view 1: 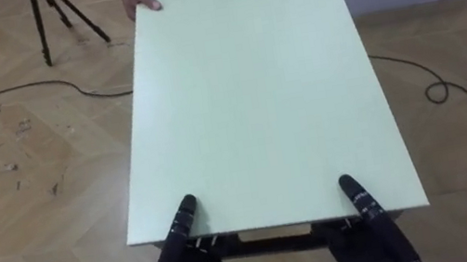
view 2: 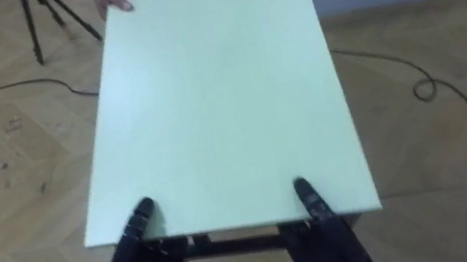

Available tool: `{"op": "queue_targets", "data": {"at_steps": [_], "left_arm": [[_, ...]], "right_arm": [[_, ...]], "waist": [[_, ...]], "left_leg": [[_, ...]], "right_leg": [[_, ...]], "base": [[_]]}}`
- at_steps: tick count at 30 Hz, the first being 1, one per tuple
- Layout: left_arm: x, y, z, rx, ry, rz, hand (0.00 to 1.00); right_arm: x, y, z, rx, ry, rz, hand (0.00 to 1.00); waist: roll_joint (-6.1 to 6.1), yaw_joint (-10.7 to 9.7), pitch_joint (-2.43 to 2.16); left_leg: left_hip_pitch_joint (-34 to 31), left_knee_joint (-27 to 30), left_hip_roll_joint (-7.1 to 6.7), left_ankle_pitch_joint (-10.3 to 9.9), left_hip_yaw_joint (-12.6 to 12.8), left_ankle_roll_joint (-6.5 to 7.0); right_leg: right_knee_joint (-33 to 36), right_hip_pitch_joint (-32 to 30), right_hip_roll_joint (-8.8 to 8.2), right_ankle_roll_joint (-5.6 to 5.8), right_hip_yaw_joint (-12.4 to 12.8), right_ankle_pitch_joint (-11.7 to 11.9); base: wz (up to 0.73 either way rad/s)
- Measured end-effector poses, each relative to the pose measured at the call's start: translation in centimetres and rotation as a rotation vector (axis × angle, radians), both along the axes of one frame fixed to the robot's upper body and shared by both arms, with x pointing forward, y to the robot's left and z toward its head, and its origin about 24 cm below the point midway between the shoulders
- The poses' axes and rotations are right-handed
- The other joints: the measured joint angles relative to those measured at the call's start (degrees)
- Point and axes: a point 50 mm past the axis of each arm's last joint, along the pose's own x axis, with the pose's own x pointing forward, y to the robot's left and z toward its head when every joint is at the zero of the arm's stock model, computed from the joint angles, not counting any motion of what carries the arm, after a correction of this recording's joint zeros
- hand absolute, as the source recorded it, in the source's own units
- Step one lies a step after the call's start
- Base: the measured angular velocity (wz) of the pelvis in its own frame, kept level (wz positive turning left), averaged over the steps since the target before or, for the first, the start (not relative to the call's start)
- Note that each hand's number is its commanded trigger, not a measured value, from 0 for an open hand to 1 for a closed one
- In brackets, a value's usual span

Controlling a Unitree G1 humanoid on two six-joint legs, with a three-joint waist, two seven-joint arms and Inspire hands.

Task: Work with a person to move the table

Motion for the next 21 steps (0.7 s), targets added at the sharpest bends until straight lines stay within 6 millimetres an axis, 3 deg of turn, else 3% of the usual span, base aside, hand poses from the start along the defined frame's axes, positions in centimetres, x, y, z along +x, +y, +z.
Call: {"op": "queue_targets", "data": {"at_steps": [2,4,5,6,7,8,9,10,11,12,13,14,15,16,19,21], "left_arm": [[0.0,0.1,0.0,0.002,-0.005,0.002,1.0],[-0.1,0.3,0.0,0.006,-0.003,0.008,1.0],[-0.2,0.5,-0.1,0.009,0.0,0.011,1.0],[-0.4,0.7,0.0,0.015,-0.002,0.016,1.0],[-0.5,0.8,0.0,0.017,-0.003,0.019,1.0],[-0.5,0.9,0.2,0.022,-0.008,0.019,1.0],[-0.4,1.0,0.3,0.025,-0.016,0.017,1.0],[-0.3,1.2,0.6,0.031,-0.033,0.018,1.0],[-0.3,1.3,1.0,0.043,-0.051,0.012,1.0],[0.0,1.2,1.3,0.052,-0.07,0.001,1.0],[0.2,1.2,1.5,0.056,-0.082,-0.003,1.0],[0.5,1.4,1.8,0.066,-0.103,-0.005,1.0],[0.7,1.5,1.9,0.068,-0.112,0.002,1.0],[1.0,1.7,2.1,0.069,-0.127,0.007,1.0],[1.8,1.8,2.4,0.073,-0.151,0.016,1.0],[2.1,1.8,2.1,0.079,-0.15,0.007,1.0]], "right_arm": [[0.0,0.3,0.0,0.007,-0.005,-0.002,1.0],[-0.1,0.6,0.0,0.013,0.003,-0.003,1.0],[-0.4,0.7,-0.1,0.014,0.011,0.001,1.0],[-0.5,1.0,-0.2,0.018,0.013,0.006,1.0],[-0.5,1.1,-0.2,0.018,0.012,0.008,1.0],[-0.4,1.3,-0.1,0.018,0.007,0.012,1.0],[-0.3,1.4,0.0,0.02,0.0,0.013,1.0],[0.0,1.5,0.2,0.029,-0.011,0.012,1.0],[0.1,1.7,0.3,0.044,-0.019,0.006,1.0],[0.2,1.5,0.4,0.045,-0.03,0.002,1.0],[0.4,1.3,0.6,0.038,-0.04,0.004,1.0],[0.9,1.3,0.9,0.038,-0.061,0.01,1.0],[1.2,1.5,1.0,0.039,-0.072,0.018,1.0],[2.0,1.8,1.3,0.038,-0.09,0.035,1.0],[2.9,2.1,1.5,0.051,-0.096,0.034,1.0],[2.5,1.9,1.3,0.06,-0.08,0.019,1.0]], "waist": [[-0.42,1.38,0.06],[-1.27,2.22,-0.07],[-2.15,2.38,-0.13],[-3.35,2.95,-0.12],[-3.91,3.14,-0.14],[-4.6,3.95,-0.18],[-4.12,4.72,-0.22],[-3.24,5.61,0.18],[-3.82,5.83,0.59],[-4.75,5.29,0.38],[-5.19,4.98,0.4],[-5.71,4.7,0.4],[-5.97,4.74,0.43],[-6.08,5.24,0.49],[-5.57,6.8,0.65],[-5.22,6.25,0.65]], "left_leg": [[-0.76,-0.54,0.02,1.14,1.28,-0.15],[-1.08,-0.52,0.45,1.66,2.85,-0.33],[-1.18,-0.5,0.51,2.0,3.59,-0.51],[-1.58,0.37,0.7,2.44,4.26,-1.24],[-2.28,1.67,1.03,2.72,4.16,-1.75],[-5.37,5.19,2.67,2.57,3.42,-2.23],[-7.39,7.67,3.89,2.6,2.18,-2.2],[-11.57,12.58,6.53,3.1,-0.56,-1.94],[-14.71,14.17,6.75,5.03,-2.95,-1.38],[-15.29,11.05,6.35,5.53,-3.4,-1.86],[-15.81,9.33,5.97,6.05,-3.36,-2.68],[-17.25,7.54,6.05,6.76,-3.71,-3.79],[-18.22,7.64,6.0,7.05,-3.7,-4.2],[-19.89,8.36,6.25,7.47,-3.54,-4.73],[-21.71,6.81,7.92,10.85,-3.89,-6.27],[-21.48,1.99,8.28,15.11,-5.44,-6.8]], "right_leg": [[2.38,3.02,-1.34,0.82,1.73,-1.54],[4.87,4.67,-2.67,0.91,2.02,-2.03],[6.67,6.76,-4.22,1.04,1.94,-1.87],[7.12,9.62,-5.91,1.08,3.0,-0.52],[6.52,10.58,-6.57,1.3,3.58,0.7],[2.99,12.53,-6.45,2.31,4.83,2.46],[0.61,13.13,-5.89,3.07,4.99,2.93],[-3.98,14.66,-3.64,3.92,4.64,3.05],[-6.69,15.4,-2.42,5.9,3.45,1.58],[-7.8,14.12,-2.27,6.22,2.84,0.13],[-8.17,13.21,-2.29,6.25,2.89,-0.86],[-9.43,11.49,-2.25,6.06,3.0,-4.82],[-11.23,10.72,-2.09,5.62,2.75,-6.66],[-15.13,9.96,-1.06,5.32,2.09,-10.27],[-18.26,9.29,1.85,5.14,0.85,-10.96],[-20.14,9.37,4.0,3.39,-0.23,-9.96]], "base": [[-0.17],[-0.11],[0.09],[0.05],[-0.19],[-0.29],[-0.42],[-0.16],[0.1],[0.34],[0.28],[0.06],[-0.13],[-0.36],[-0.09],[0.42]]}}
